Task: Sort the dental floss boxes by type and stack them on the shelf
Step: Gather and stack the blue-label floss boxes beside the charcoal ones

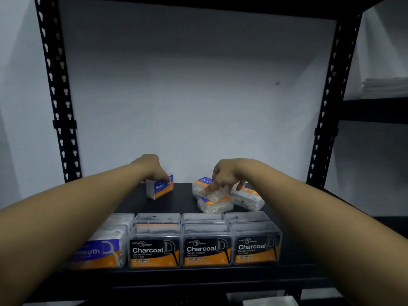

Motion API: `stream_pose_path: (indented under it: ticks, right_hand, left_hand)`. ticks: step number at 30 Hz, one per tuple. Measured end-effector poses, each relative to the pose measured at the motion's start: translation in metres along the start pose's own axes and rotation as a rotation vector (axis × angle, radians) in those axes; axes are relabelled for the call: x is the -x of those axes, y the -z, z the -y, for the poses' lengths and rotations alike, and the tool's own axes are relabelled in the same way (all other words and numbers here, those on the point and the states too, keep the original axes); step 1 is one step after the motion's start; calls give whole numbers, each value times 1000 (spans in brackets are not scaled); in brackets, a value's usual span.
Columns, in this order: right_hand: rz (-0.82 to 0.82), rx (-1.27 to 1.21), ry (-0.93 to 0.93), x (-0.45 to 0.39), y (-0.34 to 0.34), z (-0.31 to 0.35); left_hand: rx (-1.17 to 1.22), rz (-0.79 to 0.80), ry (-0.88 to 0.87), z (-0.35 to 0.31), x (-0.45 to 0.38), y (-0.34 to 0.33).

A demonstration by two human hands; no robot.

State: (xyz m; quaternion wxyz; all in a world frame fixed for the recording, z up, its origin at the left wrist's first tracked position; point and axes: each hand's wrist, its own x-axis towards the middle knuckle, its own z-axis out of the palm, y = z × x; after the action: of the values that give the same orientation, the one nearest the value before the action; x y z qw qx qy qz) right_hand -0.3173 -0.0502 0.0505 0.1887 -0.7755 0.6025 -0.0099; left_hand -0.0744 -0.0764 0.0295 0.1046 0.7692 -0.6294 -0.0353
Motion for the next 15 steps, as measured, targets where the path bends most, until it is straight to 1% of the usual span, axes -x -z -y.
stream_pose_path:
  ticks: [6, 11, 15]
  right_hand:
    - [-9, -2, 0, 0, 0, -1]
    - [-55, 33, 9, 0, -3, -1]
    - [-92, -15, 31, 11, -2, 3]
  left_hand:
    - [-82, 45, -63, -1, 2, -7]
    - [-44, 136, -59, -3, 5, 8]
    - [13, 120, -86, -6, 14, 27]
